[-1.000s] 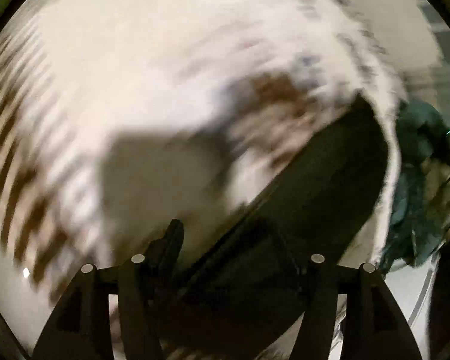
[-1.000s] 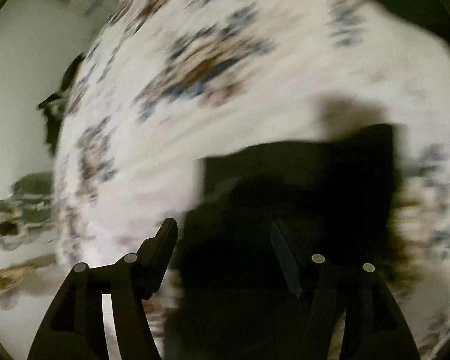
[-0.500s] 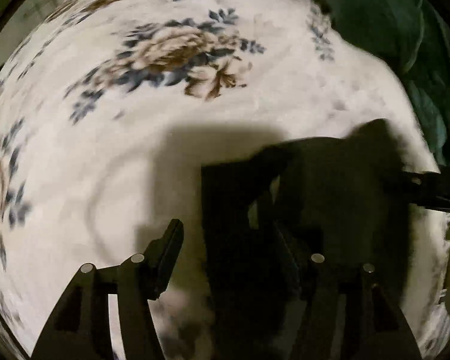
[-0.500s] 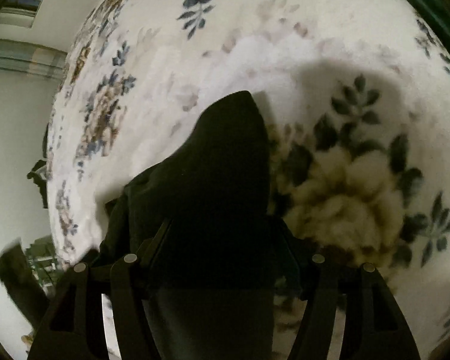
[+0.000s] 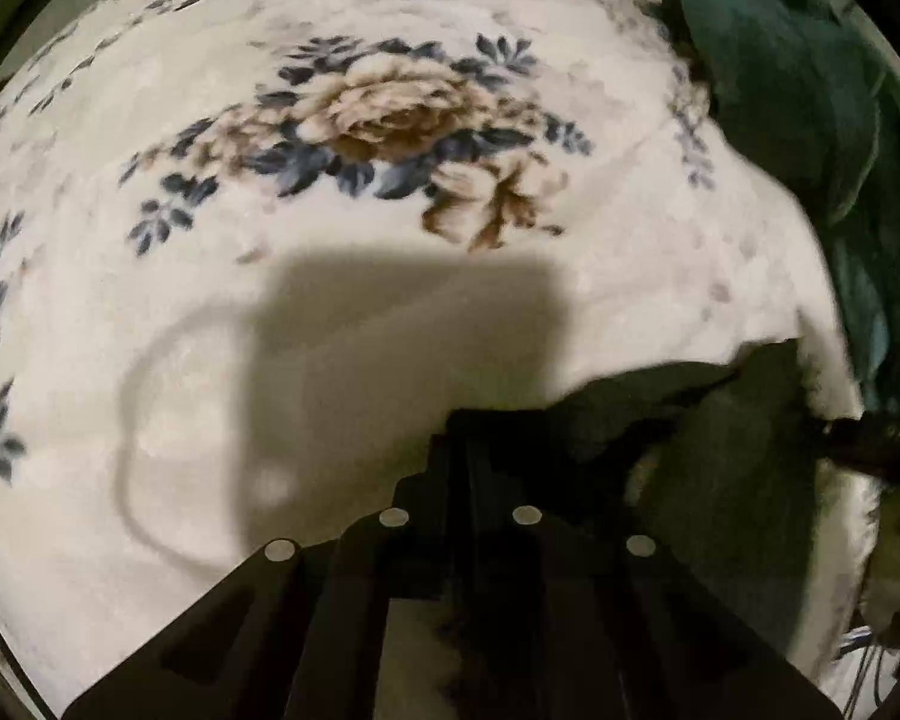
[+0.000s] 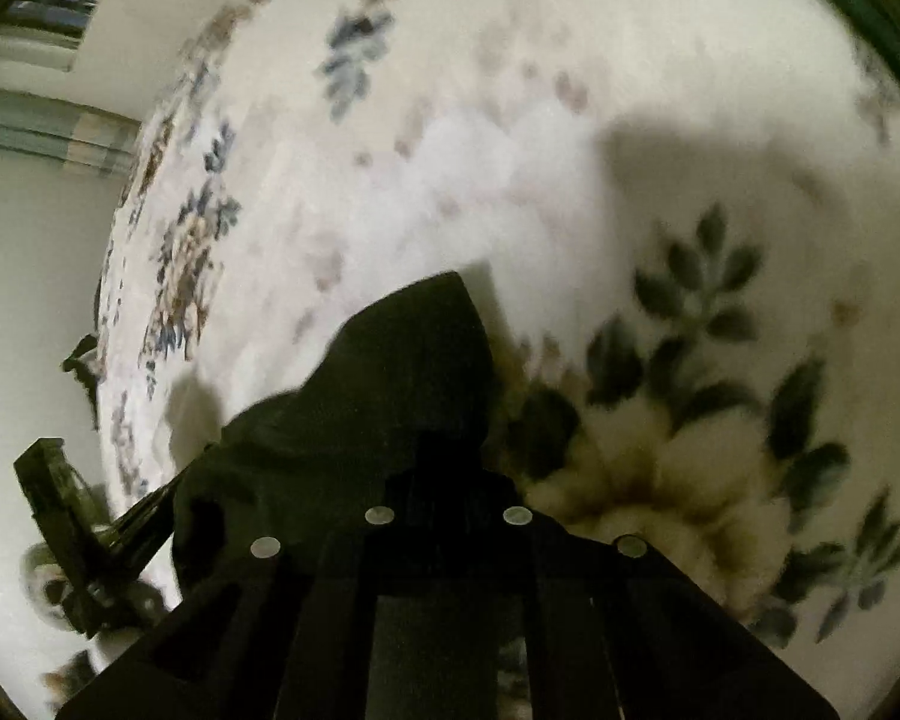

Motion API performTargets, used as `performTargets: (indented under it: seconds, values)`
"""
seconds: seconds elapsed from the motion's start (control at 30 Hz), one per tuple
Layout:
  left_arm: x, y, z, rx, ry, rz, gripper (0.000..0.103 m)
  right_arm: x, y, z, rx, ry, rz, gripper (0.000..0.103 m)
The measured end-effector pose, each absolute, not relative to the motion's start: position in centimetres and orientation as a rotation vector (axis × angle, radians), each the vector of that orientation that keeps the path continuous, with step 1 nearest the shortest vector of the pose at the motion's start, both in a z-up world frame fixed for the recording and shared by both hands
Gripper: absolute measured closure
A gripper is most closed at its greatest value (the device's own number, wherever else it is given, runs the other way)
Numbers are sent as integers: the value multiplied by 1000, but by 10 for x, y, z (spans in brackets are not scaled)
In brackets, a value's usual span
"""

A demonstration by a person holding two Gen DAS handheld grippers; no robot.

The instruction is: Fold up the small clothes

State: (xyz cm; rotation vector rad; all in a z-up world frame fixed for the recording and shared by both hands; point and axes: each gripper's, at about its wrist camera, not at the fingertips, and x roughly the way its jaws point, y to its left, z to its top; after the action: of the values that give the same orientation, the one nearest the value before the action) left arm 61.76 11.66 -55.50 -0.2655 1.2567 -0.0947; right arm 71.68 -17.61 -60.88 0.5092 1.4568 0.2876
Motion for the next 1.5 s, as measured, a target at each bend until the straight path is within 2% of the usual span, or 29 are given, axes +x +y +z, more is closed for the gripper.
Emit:
performTargets:
  seconds: [0.03, 0.07, 0.1, 0.13, 0.17, 0.23, 0.27, 0.33, 0.6, 0.77, 0.9, 0.93, 0.97, 1.0, 1.03, 1.13, 1.17, 1.2, 1.23, 1.27, 1.43, 1.5]
  values:
    - [607, 118, -545, -280, 1241, -109, 97, 715, -181, -607, 527, 1471, 293, 82]
    - [594, 119, -533, -299, 1210, -125, 96, 710, -187, -602, 535, 1479, 301, 65]
    - [579, 120, -522, -313, 1177, -127, 91, 702, -190, -596, 532, 1477, 313, 53]
    - [561, 122, -510, -325, 1145, -130, 80, 689, -195, -587, 537, 1472, 341, 34]
    - [541, 125, -501, -346, 1131, -135, 69, 677, -198, -582, 544, 1470, 373, 32]
    - [513, 131, -491, -395, 1149, -130, 17, 645, -204, -578, 551, 1498, 432, 32]
    - [489, 137, -483, -423, 1156, -117, 12, 627, -207, -579, 543, 1529, 439, 32]
    - [467, 141, -475, -463, 1152, -99, 11, 586, -213, -584, 531, 1590, 447, 32]
    - [310, 174, -476, -683, 1303, 69, 11, 429, -218, -586, 478, 1791, 413, 32]
    - [207, 168, -513, -681, 1441, 153, 11, 340, -205, -598, 558, 1901, 408, 32]
    - [156, 146, -540, -696, 1485, 150, 13, 288, -186, -616, 566, 1901, 416, 32]
    - [149, 139, -545, -690, 1471, 140, 17, 277, -182, -621, 577, 1896, 415, 32]
    - [145, 132, -550, -694, 1455, 117, 30, 265, -177, -627, 596, 1891, 413, 32]
    - [144, 127, -555, -690, 1455, 108, 77, 252, -174, -634, 614, 1887, 403, 32]
    - [142, 121, -560, -675, 1461, 109, 96, 241, -171, -641, 634, 1882, 394, 32]
    - [136, 119, -545, -701, 1388, 120, 97, 212, -161, -657, 690, 1863, 357, 32]
    - [135, 120, -534, -720, 1370, 129, 97, 203, -160, -660, 723, 1835, 344, 38]
    - [135, 121, -529, -728, 1359, 128, 98, 198, -161, -661, 765, 1817, 331, 51]
    - [135, 123, -522, -727, 1342, 130, 98, 190, -161, -666, 825, 1817, 331, 90]
    - [135, 125, -518, -706, 1333, 133, 98, 181, -161, -668, 849, 1818, 327, 96]
    - [129, 145, -542, -634, 1420, 126, 99, 166, -155, -656, 819, 1732, 343, 96]
    - [124, 159, -553, -722, 1438, 86, 97, 169, -151, -653, 740, 1742, 338, 96]
